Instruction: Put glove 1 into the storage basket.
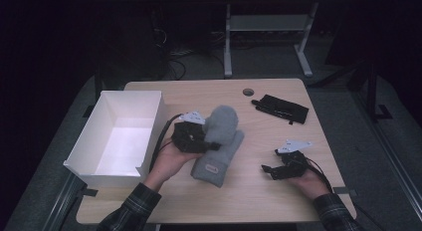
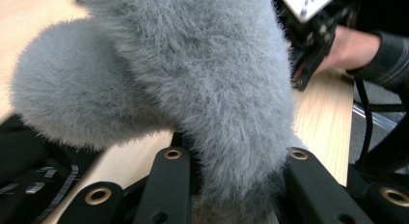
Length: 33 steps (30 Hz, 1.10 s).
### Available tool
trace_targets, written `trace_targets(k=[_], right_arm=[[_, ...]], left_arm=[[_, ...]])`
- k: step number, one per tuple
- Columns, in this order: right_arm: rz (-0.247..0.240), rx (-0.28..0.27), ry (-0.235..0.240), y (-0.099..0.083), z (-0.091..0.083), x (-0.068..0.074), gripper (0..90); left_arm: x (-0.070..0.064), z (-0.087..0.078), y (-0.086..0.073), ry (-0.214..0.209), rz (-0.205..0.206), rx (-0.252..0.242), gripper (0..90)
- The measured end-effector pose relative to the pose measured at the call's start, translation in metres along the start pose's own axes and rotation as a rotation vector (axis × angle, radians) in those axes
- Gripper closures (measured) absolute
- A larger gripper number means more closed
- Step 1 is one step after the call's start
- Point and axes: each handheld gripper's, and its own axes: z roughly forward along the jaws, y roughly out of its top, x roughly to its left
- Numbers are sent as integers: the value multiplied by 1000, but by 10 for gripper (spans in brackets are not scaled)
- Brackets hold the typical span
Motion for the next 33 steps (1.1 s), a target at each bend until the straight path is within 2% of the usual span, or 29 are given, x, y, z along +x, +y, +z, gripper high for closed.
trace_targets(k=[5, 12, 18, 25, 33], right_arm=[[1, -3, 0, 0, 0, 0, 177], [0, -2, 0, 0, 0, 0, 176], [0, -2, 0, 0, 0, 0, 176], [1, -2, 0, 0, 0, 0, 176], [0, -2, 0, 0, 0, 0, 175]], left_arm=[[4, -27, 17, 31, 13, -29, 734], [17, -66, 34, 54, 2, -56, 734], [28, -101, 44, 87, -19, -104, 734], [38, -134, 48, 119, -32, -128, 733], [50, -173, 36, 159, -66, -176, 733]])
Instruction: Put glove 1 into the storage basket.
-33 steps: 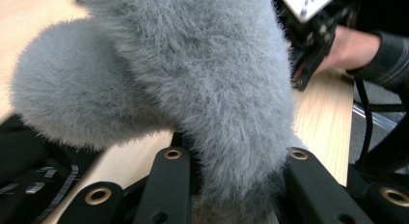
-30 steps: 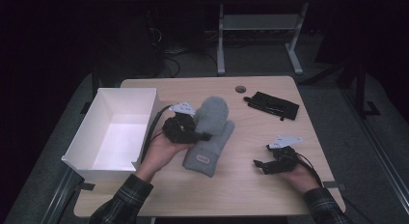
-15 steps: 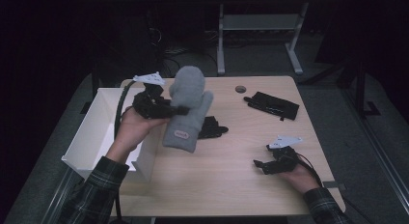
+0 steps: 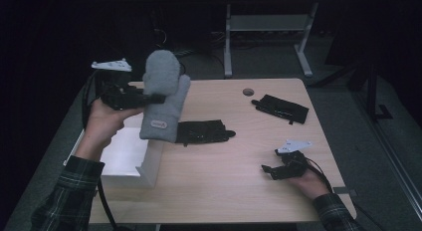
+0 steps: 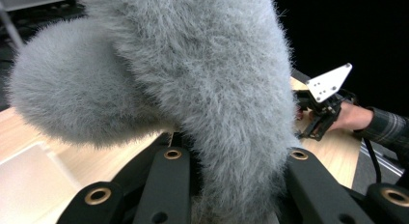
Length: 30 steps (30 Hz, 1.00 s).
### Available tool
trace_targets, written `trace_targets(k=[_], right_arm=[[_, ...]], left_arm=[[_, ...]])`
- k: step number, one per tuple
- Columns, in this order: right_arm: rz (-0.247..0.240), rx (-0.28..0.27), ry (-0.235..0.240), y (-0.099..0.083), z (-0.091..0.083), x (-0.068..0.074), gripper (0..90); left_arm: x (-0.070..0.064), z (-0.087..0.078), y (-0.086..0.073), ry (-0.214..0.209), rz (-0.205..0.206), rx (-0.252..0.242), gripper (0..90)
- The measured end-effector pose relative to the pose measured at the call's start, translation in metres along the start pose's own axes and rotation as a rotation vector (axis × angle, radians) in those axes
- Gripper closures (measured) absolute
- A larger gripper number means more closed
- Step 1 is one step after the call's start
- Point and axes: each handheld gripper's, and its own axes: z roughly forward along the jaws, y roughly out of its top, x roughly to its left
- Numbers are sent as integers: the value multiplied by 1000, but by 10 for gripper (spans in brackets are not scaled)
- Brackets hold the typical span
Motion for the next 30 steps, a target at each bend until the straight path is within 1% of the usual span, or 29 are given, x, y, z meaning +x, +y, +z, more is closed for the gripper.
trace_targets(k=[4, 8, 9, 12, 15, 19, 21, 25, 26, 29, 30], right_arm=[[1, 0, -1, 0, 0, 0, 175], [2, 1, -1, 0, 0, 0, 175], [2, 1, -1, 0, 0, 0, 175], [2, 2, -3, 0, 0, 0, 175], [4, 3, -3, 0, 0, 0, 175], [4, 3, -4, 0, 0, 0, 175], [4, 3, -4, 0, 0, 0, 175], [6, 4, -5, 0, 0, 0, 175], [6, 3, -5, 0, 0, 0, 175], [6, 4, -4, 0, 0, 0, 175], [6, 3, -4, 0, 0, 0, 176]], left_arm=[[11, -20, -7, 39, -23, -7, 733], [21, -35, -17, 79, -51, -7, 733], [25, -39, -21, 90, -54, -1, 733], [33, -45, -33, 116, -81, 19, 733], [42, -43, -47, 140, -100, 56, 733], [55, -40, -66, 160, -138, 83, 732], [61, -38, -76, 161, -162, 96, 732], [72, -29, -94, 163, -182, 140, 732], [74, -26, -99, 163, -196, 148, 732], [80, -17, -113, 148, -210, 181, 730], [81, -13, -117, 150, -219, 189, 730]])
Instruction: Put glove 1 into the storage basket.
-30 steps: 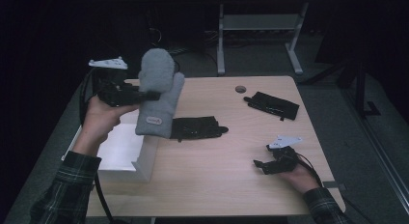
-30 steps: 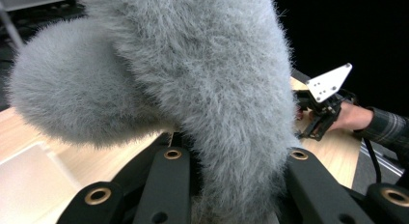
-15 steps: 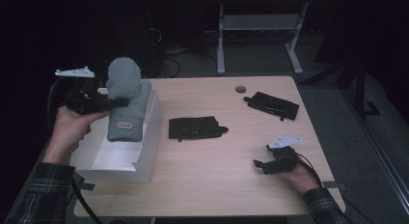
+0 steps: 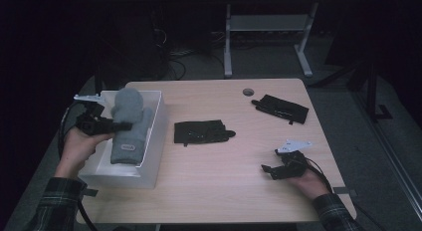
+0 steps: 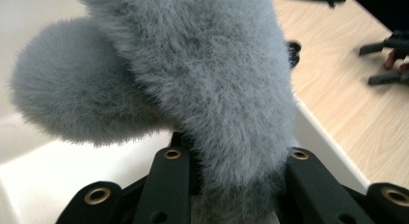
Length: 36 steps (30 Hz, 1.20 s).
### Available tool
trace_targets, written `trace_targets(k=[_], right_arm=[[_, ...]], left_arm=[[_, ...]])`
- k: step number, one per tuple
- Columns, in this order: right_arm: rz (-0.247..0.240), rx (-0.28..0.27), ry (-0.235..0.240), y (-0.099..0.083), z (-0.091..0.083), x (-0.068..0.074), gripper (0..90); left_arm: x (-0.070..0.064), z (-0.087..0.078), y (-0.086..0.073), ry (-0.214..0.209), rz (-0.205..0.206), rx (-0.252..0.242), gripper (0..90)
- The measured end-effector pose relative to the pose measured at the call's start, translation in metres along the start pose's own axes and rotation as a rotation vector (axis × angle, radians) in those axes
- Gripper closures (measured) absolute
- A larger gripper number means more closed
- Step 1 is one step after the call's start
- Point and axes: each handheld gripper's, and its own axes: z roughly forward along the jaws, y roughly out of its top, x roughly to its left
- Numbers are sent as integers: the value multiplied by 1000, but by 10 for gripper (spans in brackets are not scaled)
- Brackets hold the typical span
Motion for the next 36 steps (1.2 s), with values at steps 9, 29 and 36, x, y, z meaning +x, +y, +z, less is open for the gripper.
trace_targets(k=[9, 29, 36], right_arm=[[0, 0, -1, 0, 0, 0, 175], [2, 0, -3, 0, 0, 0, 175], [2, 0, -2, 0, 0, 0, 176]], left_arm=[[23, 35, -23, 29, -31, 114, 723], [45, 77, -37, 7, -97, 210, 655], [45, 75, -34, 47, -86, 194, 468]])
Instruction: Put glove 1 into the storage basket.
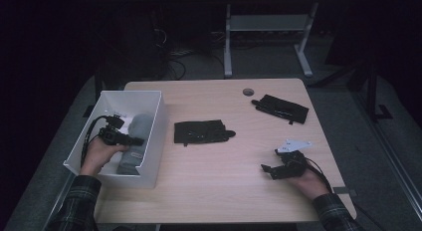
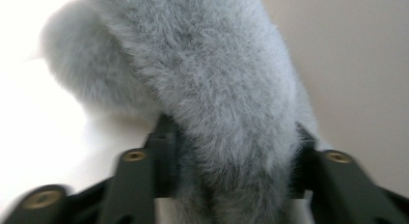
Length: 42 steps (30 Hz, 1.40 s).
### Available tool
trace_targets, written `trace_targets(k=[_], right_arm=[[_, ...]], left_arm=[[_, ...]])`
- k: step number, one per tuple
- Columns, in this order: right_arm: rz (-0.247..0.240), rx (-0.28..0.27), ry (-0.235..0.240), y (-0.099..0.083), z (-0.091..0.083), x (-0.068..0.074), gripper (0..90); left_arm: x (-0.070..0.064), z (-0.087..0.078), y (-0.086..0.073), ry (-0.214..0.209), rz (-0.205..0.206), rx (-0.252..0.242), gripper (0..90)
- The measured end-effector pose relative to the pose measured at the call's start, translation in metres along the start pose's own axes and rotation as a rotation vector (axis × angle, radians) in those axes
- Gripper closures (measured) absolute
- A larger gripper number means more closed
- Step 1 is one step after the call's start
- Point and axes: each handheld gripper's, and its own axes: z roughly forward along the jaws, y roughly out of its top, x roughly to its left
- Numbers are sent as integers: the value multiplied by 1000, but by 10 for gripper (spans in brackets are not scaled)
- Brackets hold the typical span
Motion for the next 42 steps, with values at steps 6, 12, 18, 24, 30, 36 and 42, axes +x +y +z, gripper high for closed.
trace_targets(k=[6, 12, 18, 24, 30, 36, 42], right_arm=[[1, 0, 0, 0, 0, 0, 176], [1, 1, -1, 0, 0, 0, 175], [1, 1, -1, 0, 0, 0, 175], [0, 1, -1, 0, 0, 0, 175], [1, 1, -1, 0, 0, 0, 175], [1, 0, -1, 0, 0, 0, 174], [1, 0, 0, 0, 0, 0, 174]], left_arm=[[-6, -23, 8, 117, 20, -55, 319], [-18, -53, 24, 132, 49, -128, 262], [-39, -67, 37, 101, 101, -158, 225], [-69, -68, 50, 48, 161, -182, 201], [-104, -60, 60, 0, 221, -185, 184], [-139, -48, 69, -37, 273, -191, 184], [-170, -29, 70, -78, 299, -189, 185]])
